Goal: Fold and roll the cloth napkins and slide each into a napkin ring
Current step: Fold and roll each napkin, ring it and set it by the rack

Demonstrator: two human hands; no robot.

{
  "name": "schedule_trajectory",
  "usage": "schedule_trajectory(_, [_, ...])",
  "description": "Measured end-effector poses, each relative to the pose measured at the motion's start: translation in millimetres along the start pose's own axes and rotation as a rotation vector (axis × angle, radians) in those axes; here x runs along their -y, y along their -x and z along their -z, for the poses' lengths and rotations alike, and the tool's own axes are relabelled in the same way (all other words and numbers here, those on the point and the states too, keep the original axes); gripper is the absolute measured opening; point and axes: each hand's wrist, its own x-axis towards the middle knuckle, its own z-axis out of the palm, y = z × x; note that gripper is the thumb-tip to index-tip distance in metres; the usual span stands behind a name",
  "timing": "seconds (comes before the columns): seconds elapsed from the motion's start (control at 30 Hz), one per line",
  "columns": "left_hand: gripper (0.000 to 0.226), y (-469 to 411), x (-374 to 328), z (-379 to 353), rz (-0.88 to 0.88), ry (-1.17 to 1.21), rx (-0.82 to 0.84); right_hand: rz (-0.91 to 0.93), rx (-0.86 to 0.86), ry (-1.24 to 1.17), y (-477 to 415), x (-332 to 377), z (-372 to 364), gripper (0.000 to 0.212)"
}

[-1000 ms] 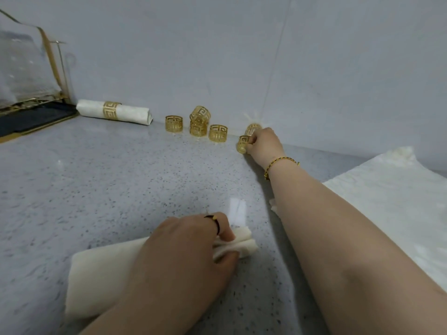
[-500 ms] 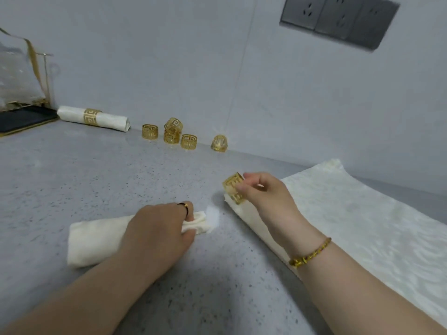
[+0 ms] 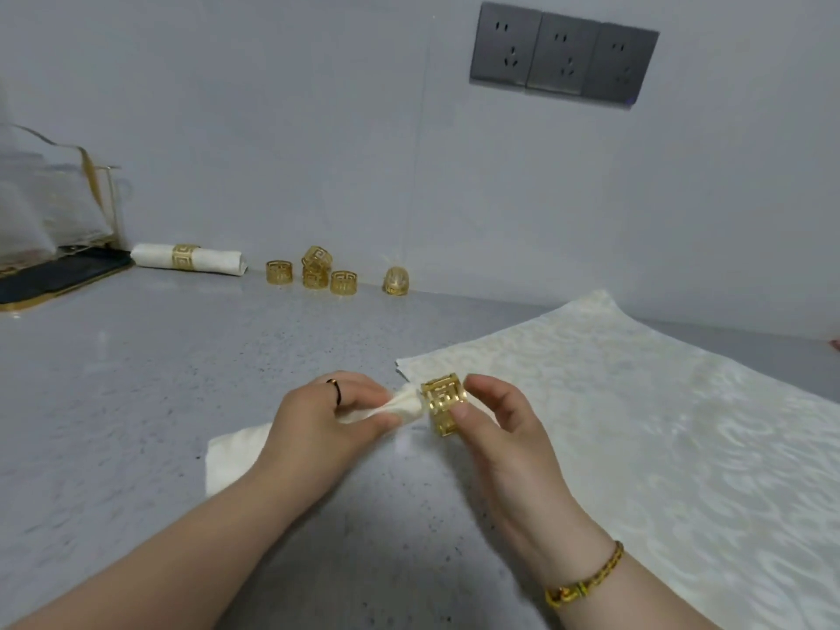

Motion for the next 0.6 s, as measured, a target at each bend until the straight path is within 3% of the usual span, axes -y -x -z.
schedule_trajectory(0.2, [0.036, 1, -7, -3, 0.010, 0.165, -0.058, -0.010, 0.054, -0.114, -3, -12, 1, 0.029])
schedule_trajectory(0.3, [0.036, 0, -7, -3, 0.010, 0.198, -0.042, 0.000, 0.066, -0.198, -7, -16, 2, 0.087])
schedule_trajectory(0.37, [0.037, 1, -7, -5, 0.009, 0.216, -0.021, 0.002, 0.096, -0.226, -7, -18, 2, 0.097])
schedule_trajectory(0.4, [0.037, 2, -5, -5, 0.006, 0.223, -0.005, 0.001, 0.117, -0.199, -6, -18, 2, 0.090])
schedule_trajectory(0.5, [0.044, 2, -4, -4, -0.003, 0.218, 0.052, 0.013, 0.173, -0.064, -2, -11, 1, 0.044])
schedule_trajectory(0.6, [0.034, 1, -2, -3, 0.035, 0.220, 0.091, 0.029, 0.213, 0.028, -3, -7, 2, 0.038])
